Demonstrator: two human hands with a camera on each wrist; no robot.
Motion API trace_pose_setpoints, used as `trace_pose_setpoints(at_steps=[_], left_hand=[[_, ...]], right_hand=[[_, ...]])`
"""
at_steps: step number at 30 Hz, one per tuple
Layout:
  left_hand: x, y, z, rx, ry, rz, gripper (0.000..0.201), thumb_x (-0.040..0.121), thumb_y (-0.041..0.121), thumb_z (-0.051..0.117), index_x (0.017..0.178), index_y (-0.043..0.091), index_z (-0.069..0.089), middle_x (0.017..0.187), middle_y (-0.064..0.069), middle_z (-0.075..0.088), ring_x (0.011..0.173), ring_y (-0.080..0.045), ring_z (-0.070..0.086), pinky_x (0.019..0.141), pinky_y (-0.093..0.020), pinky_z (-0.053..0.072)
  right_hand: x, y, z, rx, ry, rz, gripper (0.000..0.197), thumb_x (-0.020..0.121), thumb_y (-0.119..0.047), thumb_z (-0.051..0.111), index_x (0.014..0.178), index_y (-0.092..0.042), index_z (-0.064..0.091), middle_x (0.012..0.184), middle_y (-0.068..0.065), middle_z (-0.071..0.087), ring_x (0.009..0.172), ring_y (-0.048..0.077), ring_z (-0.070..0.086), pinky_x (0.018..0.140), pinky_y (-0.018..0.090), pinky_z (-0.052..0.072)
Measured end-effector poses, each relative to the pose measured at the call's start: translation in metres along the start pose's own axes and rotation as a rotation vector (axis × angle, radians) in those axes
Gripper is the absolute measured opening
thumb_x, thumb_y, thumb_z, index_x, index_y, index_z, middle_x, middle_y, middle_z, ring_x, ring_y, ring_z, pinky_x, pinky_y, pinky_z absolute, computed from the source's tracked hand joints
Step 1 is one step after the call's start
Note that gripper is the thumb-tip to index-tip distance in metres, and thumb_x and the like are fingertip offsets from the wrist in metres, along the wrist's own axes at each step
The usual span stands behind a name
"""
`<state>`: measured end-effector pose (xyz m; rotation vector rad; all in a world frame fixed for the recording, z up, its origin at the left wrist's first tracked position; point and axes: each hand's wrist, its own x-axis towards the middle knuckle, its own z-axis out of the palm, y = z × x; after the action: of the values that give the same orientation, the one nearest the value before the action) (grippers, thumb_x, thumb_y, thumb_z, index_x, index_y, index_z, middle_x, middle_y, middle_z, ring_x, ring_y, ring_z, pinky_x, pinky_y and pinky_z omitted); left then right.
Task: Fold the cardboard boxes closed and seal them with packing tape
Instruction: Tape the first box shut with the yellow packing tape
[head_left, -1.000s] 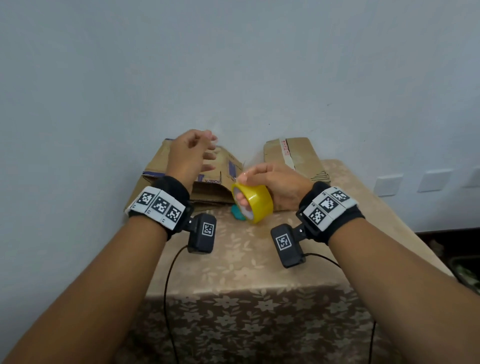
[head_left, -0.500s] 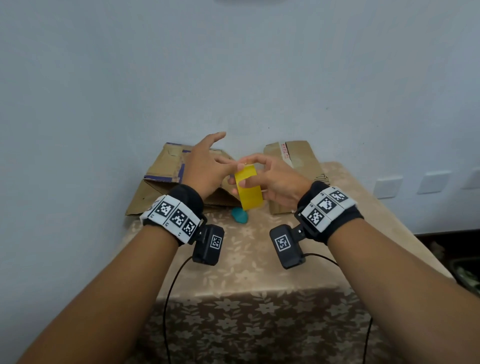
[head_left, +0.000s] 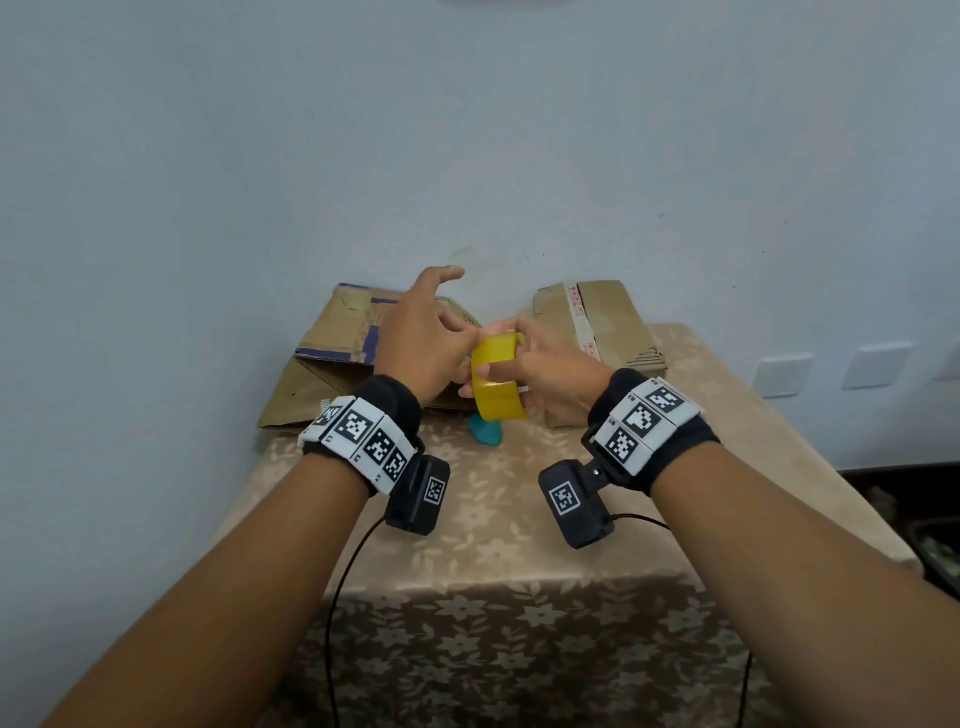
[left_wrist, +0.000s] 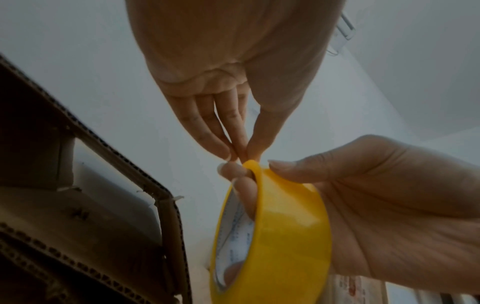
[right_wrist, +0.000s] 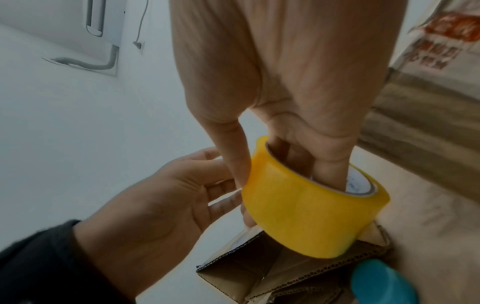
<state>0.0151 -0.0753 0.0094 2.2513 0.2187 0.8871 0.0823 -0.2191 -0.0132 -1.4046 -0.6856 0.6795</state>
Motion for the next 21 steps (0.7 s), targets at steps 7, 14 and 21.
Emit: trace_pose_setpoints(at_steps=[7,14,21], left_hand=[[0.002,0.0,0.006,-0.263,-0.092,-0.125,0.069,0.085,0.001,0.075,0.142,0.019,0.041,0.089,-0.013,0.075,0.088,-0.018,0.072,0.069,-0.008,0.049],[0.009,0.012,-0.001,-0.363,-0.195,-0.223,0.064,0.082,0.002,0.078,0.136,0.02,0.048,0.088,-0.007,0.074,0.081,-0.011,0.067,0.072,-0.022,0.047],[0.01,0.002,0.005,-0.295,-0.108,-0.361,0.064,0.08,0.007,0.08,0.133,0.019,0.048,0.103,-0.01,0.067,0.074,-0.013,0.064,0.064,-0.029,0.049]], right_hand=[[0.003,0.002,-0.001,0.032,0.076,0.027,0.086,0.096,0.011,0.059,0.156,-0.029,0.014,0.103,0.017,0.072,0.085,0.03,0.075,0.079,0.045,0.061],[0.008,0.0,-0.005,-0.007,0.172,-0.005,0.084,0.098,0.005,0.061,0.158,-0.028,0.012,0.118,0.02,0.072,0.105,0.034,0.073,0.102,0.066,0.047],[0.026,0.022,-0.006,-0.146,0.251,-0.022,0.094,0.08,-0.016,0.081,0.151,-0.036,0.022,0.138,0.018,0.058,0.115,0.035,0.064,0.046,0.023,0.044]])
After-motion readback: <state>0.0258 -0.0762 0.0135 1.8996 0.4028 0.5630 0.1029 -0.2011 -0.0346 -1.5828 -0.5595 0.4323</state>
